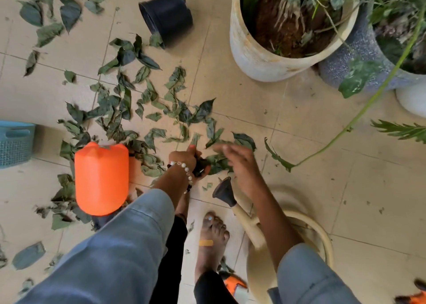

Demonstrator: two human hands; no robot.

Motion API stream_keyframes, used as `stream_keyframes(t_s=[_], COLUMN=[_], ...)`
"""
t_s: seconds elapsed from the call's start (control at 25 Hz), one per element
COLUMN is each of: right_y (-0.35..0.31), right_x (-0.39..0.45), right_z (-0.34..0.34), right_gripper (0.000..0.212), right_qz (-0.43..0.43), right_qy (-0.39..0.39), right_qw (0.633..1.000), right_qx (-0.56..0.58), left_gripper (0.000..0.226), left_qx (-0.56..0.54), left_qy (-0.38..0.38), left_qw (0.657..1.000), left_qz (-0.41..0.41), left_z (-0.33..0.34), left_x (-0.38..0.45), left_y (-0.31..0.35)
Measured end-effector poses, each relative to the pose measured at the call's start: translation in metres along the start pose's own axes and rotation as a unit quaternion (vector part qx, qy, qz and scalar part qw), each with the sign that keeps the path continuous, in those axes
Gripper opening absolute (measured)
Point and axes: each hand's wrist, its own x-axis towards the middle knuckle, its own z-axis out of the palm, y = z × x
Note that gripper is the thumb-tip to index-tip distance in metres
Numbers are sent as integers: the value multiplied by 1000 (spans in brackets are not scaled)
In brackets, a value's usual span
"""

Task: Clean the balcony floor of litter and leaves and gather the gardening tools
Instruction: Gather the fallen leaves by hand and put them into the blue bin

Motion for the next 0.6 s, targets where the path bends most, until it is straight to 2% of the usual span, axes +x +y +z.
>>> stream_keyframes(t_s=[0.04, 0.08, 0.12, 0.16, 0.28, 0.36, 0.44, 0.52, 0.6], right_y=[8, 20, 28, 36, 57, 68, 75, 80, 82], right_x=[4, 11, 18, 26, 46, 58, 61, 56, 45], right_z=[-11, -21, -30, -36, -42, -41, -38, -36, -38], right_gripper=[16, 17, 19, 24, 41, 50, 51, 41, 30], right_qz=[17, 29, 38, 40, 39, 50, 21, -37, -50], right_qy=[57, 98, 107, 87, -1, -18, 20, 88, 151], right_qw=[996, 974, 935, 901, 839, 816, 826, 866, 888], right_qx=[-68, -204, -336, -422, -542, -575, -563, -491, -432], left_gripper=[31, 31, 32, 34, 43, 53, 57, 58, 57], left_qx=[-2, 4, 14, 22, 45, 91, 136, 136, 127], left_qy=[1, 9, 21, 31, 43, 27, 14, 2, -10], left_qw=[1000, 1000, 1000, 999, 998, 994, 988, 988, 989], left_qz=[-7, -15, -15, -4, 31, 50, 70, 73, 71], left_z=[-3, -6, -7, -8, -9, -16, -21, -24, -24], left_x=[0, 4, 9, 14, 38, 52, 58, 57, 51], left_y=[-3, -7, -10, -13, -28, -38, -45, -47, -46])
